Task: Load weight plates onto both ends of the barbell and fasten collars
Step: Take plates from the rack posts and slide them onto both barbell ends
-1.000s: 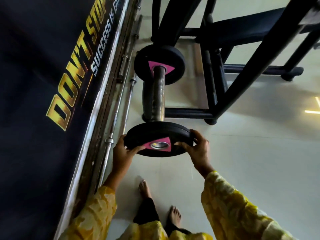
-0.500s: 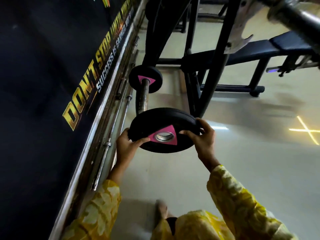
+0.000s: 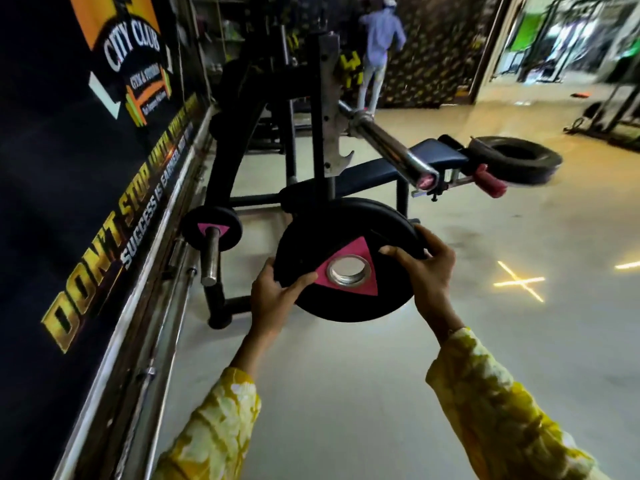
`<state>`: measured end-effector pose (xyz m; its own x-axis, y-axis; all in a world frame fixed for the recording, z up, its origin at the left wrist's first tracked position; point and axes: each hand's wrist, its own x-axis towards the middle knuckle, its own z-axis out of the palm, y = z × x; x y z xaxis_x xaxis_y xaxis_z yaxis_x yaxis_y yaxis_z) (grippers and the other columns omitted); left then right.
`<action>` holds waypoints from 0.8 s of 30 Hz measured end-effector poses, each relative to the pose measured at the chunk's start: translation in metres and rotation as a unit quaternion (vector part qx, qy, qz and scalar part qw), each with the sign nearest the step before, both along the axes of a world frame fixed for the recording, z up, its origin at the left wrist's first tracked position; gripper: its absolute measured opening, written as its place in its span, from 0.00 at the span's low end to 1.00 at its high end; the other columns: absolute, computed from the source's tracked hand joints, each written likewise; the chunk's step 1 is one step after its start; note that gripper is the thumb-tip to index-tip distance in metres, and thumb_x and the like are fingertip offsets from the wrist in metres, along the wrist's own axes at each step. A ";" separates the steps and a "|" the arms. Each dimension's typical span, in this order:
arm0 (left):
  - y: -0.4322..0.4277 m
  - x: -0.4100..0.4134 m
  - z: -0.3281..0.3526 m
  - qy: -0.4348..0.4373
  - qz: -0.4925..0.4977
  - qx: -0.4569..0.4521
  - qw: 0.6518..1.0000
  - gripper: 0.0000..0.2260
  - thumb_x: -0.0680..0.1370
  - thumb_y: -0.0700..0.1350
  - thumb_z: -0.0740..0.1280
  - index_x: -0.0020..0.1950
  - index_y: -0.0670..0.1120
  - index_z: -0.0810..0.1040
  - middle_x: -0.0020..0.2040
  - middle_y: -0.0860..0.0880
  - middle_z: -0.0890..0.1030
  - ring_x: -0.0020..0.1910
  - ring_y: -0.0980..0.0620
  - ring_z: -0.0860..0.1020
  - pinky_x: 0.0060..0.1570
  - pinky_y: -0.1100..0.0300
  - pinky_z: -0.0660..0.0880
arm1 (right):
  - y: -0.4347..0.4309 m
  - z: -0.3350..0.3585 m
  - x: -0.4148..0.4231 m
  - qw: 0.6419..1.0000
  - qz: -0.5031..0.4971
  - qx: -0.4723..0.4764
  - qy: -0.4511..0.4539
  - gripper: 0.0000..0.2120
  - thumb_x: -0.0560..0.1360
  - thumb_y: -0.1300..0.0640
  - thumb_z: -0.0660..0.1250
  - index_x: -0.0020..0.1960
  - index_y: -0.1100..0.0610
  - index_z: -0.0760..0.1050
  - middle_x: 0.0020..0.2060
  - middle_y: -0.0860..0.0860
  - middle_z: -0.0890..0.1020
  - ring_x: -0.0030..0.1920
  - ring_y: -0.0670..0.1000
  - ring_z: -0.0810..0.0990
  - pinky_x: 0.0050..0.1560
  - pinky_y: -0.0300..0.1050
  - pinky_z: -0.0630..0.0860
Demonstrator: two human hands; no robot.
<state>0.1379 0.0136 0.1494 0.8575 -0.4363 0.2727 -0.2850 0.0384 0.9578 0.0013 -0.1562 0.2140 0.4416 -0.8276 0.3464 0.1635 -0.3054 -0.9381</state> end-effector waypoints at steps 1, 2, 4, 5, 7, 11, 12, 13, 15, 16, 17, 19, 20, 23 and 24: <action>-0.012 -0.006 0.006 -0.003 -0.009 -0.005 1.000 0.20 0.67 0.48 0.77 0.56 0.48 0.76 0.49 0.56 0.81 0.49 0.65 0.79 0.48 0.70 0.74 | -0.010 0.006 -0.009 1.000 -0.005 -0.004 -0.009 0.24 0.54 0.54 0.79 0.49 0.59 0.80 0.42 0.55 0.83 0.42 0.49 0.80 0.46 0.48 0.79; -0.024 -0.012 0.012 -0.003 -0.014 -0.011 1.000 0.23 0.66 0.51 0.77 0.57 0.49 0.76 0.51 0.55 0.82 0.51 0.62 0.79 0.51 0.66 0.75 | -0.019 0.014 -0.018 1.000 -0.009 -0.008 -0.018 0.25 0.55 0.54 0.79 0.50 0.59 0.80 0.43 0.56 0.83 0.43 0.50 0.81 0.46 0.46 0.80; -0.048 -0.022 0.022 -0.017 -0.010 -0.018 1.000 0.27 0.63 0.57 0.76 0.58 0.50 0.76 0.52 0.56 0.82 0.52 0.61 0.79 0.52 0.63 0.76 | -0.037 0.026 -0.031 0.999 -0.007 -0.006 -0.031 0.25 0.57 0.57 0.79 0.53 0.61 0.79 0.45 0.57 0.83 0.44 0.50 0.81 0.44 0.42 0.80; -0.061 -0.027 0.026 -0.025 -0.002 -0.021 0.999 0.29 0.62 0.59 0.75 0.59 0.49 0.76 0.52 0.56 0.82 0.52 0.61 0.79 0.52 0.62 0.76 | -0.046 0.033 -0.038 0.999 -0.002 -0.001 -0.043 0.23 0.59 0.61 0.78 0.53 0.63 0.78 0.45 0.57 0.83 0.43 0.49 0.82 0.42 0.40 0.80; -0.089 -0.035 0.037 -0.039 0.014 -0.025 0.999 0.30 0.62 0.59 0.75 0.60 0.47 0.76 0.52 0.55 0.82 0.52 0.60 0.79 0.52 0.64 0.75 | -0.069 0.043 -0.047 0.998 0.014 0.006 -0.066 0.17 0.63 0.68 0.75 0.51 0.63 0.78 0.41 0.55 0.82 0.39 0.45 0.81 0.37 0.37 0.78; -0.144 -0.044 0.057 -0.065 0.051 -0.024 0.996 0.26 0.65 0.52 0.78 0.59 0.46 0.76 0.50 0.54 0.80 0.52 0.56 0.79 0.48 0.72 0.73 | -0.126 0.057 -0.050 0.995 0.046 0.003 -0.087 0.17 0.64 0.69 0.73 0.50 0.56 0.78 0.41 0.52 0.82 0.39 0.44 0.82 0.37 0.36 0.77; -0.157 -0.044 0.060 -0.071 0.064 -0.024 0.995 0.25 0.65 0.51 0.78 0.59 0.45 0.76 0.50 0.54 0.80 0.52 0.55 0.79 0.46 0.74 0.72 | -0.141 0.059 -0.049 0.995 0.054 -0.001 -0.085 0.18 0.64 0.69 0.73 0.50 0.56 0.78 0.41 0.51 0.82 0.40 0.43 0.81 0.37 0.36 0.77; -0.166 -0.043 0.063 -0.074 0.072 -0.024 0.994 0.26 0.65 0.51 0.77 0.59 0.44 0.76 0.50 0.53 0.80 0.52 0.54 0.79 0.45 0.76 0.72 | -0.153 0.060 -0.046 0.995 0.060 -0.001 -0.085 0.18 0.64 0.69 0.73 0.50 0.56 0.78 0.41 0.51 0.82 0.40 0.43 0.81 0.38 0.36 0.77; -0.189 -0.038 0.067 -0.082 0.079 -0.023 0.993 0.28 0.65 0.52 0.77 0.61 0.44 0.75 0.52 0.53 0.79 0.53 0.55 0.78 0.47 0.75 0.73 | -0.182 0.060 -0.037 0.993 0.071 0.006 -0.089 0.17 0.63 0.67 0.75 0.50 0.57 0.79 0.42 0.53 0.81 0.42 0.46 0.81 0.39 0.38 0.77; -0.199 -0.035 0.069 -0.085 0.085 -0.022 0.993 0.28 0.65 0.52 0.77 0.61 0.44 0.75 0.52 0.54 0.79 0.53 0.55 0.78 0.49 0.72 0.73 | -0.195 0.059 -0.032 0.993 0.076 0.007 -0.090 0.17 0.62 0.65 0.76 0.51 0.58 0.79 0.43 0.54 0.81 0.43 0.48 0.81 0.40 0.41 0.78; -0.208 -0.031 0.070 -0.086 0.091 -0.021 0.992 0.28 0.65 0.52 0.77 0.62 0.45 0.75 0.52 0.54 0.80 0.54 0.55 0.78 0.50 0.69 0.74 | -0.207 0.058 -0.026 0.993 0.081 0.008 -0.088 0.18 0.61 0.62 0.76 0.51 0.57 0.79 0.44 0.55 0.81 0.45 0.51 0.81 0.41 0.43 0.78; -0.223 -0.025 0.071 -0.087 0.105 -0.019 0.990 0.28 0.65 0.52 0.77 0.62 0.44 0.75 0.53 0.53 0.80 0.54 0.55 0.78 0.51 0.66 0.74 | -0.226 0.055 -0.013 0.991 0.096 0.018 -0.088 0.17 0.61 0.61 0.76 0.49 0.52 0.80 0.46 0.56 0.81 0.47 0.54 0.80 0.44 0.45 0.79; -0.230 -0.023 0.070 -0.090 0.114 -0.020 0.989 0.28 0.65 0.52 0.77 0.62 0.44 0.75 0.53 0.52 0.80 0.54 0.55 0.78 0.51 0.67 0.74 | -0.234 0.053 -0.008 0.990 0.107 0.023 -0.090 0.17 0.62 0.63 0.76 0.48 0.49 0.79 0.47 0.57 0.81 0.48 0.54 0.80 0.44 0.45 0.79; -0.243 -0.016 0.066 -0.088 0.136 -0.025 0.986 0.26 0.65 0.50 0.77 0.60 0.43 0.76 0.51 0.53 0.80 0.53 0.56 0.79 0.47 0.73 0.73 | -0.252 0.046 0.008 0.988 0.120 0.036 -0.090 0.19 0.61 0.64 0.76 0.50 0.53 0.79 0.48 0.58 0.81 0.48 0.54 0.81 0.46 0.44 0.79; -0.245 -0.014 0.064 -0.089 0.144 -0.025 0.985 0.26 0.65 0.50 0.78 0.59 0.44 0.76 0.50 0.54 0.81 0.52 0.55 0.79 0.46 0.73 0.73 | -0.257 0.044 0.013 0.988 0.124 0.034 -0.087 0.21 0.60 0.61 0.77 0.53 0.56 0.79 0.49 0.58 0.81 0.49 0.54 0.81 0.47 0.46 0.79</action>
<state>0.1240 -0.2318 0.2131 0.8803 -0.1651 0.4447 -0.4542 -0.0229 0.8906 0.0139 -0.4129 0.2584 0.5728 -0.7249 0.3827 0.3854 -0.1739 -0.9062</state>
